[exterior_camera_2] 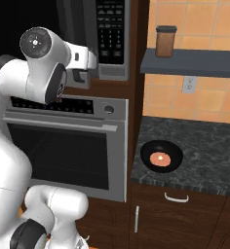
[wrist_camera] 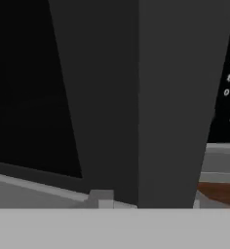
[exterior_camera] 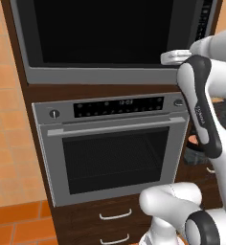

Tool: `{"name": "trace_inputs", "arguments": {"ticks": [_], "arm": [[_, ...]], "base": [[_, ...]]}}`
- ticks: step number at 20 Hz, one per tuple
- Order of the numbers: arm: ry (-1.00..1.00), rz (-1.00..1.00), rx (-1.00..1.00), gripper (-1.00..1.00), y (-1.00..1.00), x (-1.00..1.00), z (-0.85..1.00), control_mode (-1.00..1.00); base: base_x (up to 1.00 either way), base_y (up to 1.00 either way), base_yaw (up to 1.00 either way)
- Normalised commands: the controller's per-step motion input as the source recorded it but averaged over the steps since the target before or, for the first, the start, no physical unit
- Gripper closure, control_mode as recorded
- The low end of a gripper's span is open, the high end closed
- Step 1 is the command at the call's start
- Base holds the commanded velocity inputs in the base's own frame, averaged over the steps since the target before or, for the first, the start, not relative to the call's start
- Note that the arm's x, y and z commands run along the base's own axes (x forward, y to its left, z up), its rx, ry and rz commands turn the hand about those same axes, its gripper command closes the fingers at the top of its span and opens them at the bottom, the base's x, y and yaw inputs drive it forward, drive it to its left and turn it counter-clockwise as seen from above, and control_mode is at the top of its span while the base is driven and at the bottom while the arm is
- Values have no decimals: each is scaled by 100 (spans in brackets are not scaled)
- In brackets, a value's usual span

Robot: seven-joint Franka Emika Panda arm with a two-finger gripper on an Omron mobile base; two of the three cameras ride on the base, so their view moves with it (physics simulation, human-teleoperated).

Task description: Open the microwave, place the bowl with waffle inside the microwave, then close the microwave door and turn it on.

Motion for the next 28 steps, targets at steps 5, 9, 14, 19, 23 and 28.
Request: {"name": "trace_inputs", "arguments": {"ticks": [5, 9, 14, 19, 23, 28], "arm": [[0, 0, 3, 100, 100, -89, -1, -100], [-2, 0, 10, 100, 100, -100, 0, -100], [-1, 0, 8, 100, 100, -100, 0, -100], [-2, 0, 11, 100, 100, -100, -4, -100], [0, 0, 12, 100, 49, -99, 2, -100], [0, 0, 18, 100, -69, -91, 47, -100]], "base": [[0, 0, 0], [0, 0, 0], [0, 0, 0], [0, 0, 0], [0, 0, 0], [0, 0, 0]]}}
